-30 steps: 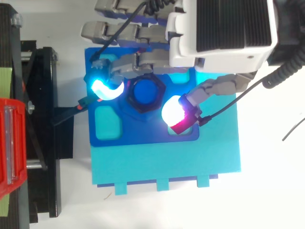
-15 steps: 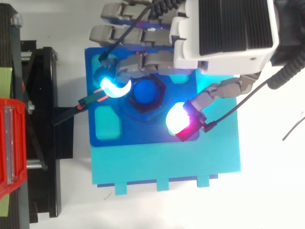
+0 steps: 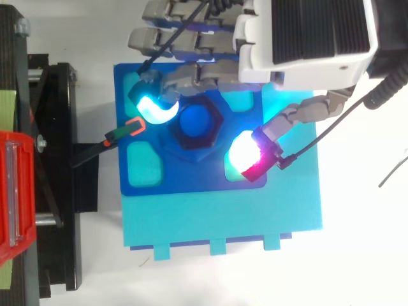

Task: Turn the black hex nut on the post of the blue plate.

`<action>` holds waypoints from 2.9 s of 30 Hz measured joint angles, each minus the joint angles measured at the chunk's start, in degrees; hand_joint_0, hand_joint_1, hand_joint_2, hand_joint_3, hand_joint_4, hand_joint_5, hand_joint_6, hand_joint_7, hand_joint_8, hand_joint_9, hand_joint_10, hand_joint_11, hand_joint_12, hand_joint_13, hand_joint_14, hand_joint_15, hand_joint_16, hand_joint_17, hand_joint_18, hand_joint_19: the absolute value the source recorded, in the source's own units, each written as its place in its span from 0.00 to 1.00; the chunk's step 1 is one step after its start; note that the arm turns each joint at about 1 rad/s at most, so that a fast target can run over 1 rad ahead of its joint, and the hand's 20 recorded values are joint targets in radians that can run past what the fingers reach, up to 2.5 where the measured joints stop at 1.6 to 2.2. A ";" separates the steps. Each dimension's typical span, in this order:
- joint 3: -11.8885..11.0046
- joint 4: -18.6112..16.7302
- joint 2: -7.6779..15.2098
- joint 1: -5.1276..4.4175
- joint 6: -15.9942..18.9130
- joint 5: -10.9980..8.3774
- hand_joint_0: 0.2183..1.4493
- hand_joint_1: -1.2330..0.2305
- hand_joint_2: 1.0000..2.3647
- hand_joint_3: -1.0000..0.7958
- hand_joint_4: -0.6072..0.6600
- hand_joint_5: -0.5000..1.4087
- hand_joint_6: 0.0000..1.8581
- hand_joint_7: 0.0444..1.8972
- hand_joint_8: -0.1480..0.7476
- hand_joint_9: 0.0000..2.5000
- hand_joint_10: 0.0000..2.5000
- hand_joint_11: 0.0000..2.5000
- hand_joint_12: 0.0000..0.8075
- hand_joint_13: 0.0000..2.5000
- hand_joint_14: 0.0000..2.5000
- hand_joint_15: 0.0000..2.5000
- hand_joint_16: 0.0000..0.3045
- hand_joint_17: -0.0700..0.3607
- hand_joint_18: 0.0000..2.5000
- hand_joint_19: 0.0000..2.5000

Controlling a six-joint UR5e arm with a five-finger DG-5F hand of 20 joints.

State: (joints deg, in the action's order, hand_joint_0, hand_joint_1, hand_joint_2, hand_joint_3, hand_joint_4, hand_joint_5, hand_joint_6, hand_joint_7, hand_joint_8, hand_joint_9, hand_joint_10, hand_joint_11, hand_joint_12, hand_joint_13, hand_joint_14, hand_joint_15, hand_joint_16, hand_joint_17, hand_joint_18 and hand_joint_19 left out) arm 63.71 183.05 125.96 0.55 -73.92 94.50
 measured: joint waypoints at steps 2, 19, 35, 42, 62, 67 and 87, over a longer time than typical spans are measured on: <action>0.00 -0.02 0.00 0.09 0.00 0.11 0.11 0.32 0.00 0.28 0.61 0.11 0.27 0.37 0.36 0.00 0.00 0.00 0.43 0.00 0.00 0.00 0.17 0.44 0.00 0.00; -0.23 1.00 -0.09 0.93 -0.30 1.12 0.11 0.33 0.00 0.28 0.62 0.12 0.27 0.38 0.36 0.00 0.00 0.00 0.43 0.00 0.00 0.00 0.17 0.44 0.00 0.00; -2.89 7.03 -0.11 0.95 -2.29 1.13 0.11 0.32 0.00 0.28 0.62 0.12 0.27 0.37 0.36 0.00 0.00 0.00 0.43 0.00 0.00 0.00 0.17 0.44 0.00 0.00; -2.94 7.93 -0.61 0.90 -2.55 1.12 0.11 0.32 0.00 0.28 0.61 0.11 0.27 0.37 0.36 0.00 0.00 0.00 0.43 0.00 0.00 0.00 0.17 0.44 0.00 0.00; -2.89 9.96 -1.71 0.81 -4.37 1.04 0.12 0.34 0.00 0.28 0.61 0.11 0.27 0.37 0.36 0.00 0.00 0.00 0.43 0.00 0.00 0.00 0.17 0.44 0.00 0.00; -2.89 10.59 -1.74 0.87 -4.43 1.04 0.12 0.33 0.00 0.28 0.61 0.11 0.27 0.37 0.36 0.00 0.00 0.00 0.43 0.00 0.00 0.00 0.17 0.44 0.00 0.00; 6.88 8.80 -9.29 -0.96 -5.58 -3.85 0.12 0.34 0.00 0.28 0.61 0.11 0.27 0.37 0.36 0.00 0.00 0.00 0.43 0.00 0.00 0.00 0.17 0.44 0.00 0.00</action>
State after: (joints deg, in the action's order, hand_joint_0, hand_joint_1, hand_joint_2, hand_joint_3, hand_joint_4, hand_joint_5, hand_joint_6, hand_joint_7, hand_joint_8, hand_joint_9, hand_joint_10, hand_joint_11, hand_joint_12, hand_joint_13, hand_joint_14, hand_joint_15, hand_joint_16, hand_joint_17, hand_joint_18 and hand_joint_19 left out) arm 70.59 191.85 116.67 -0.41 -79.50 90.65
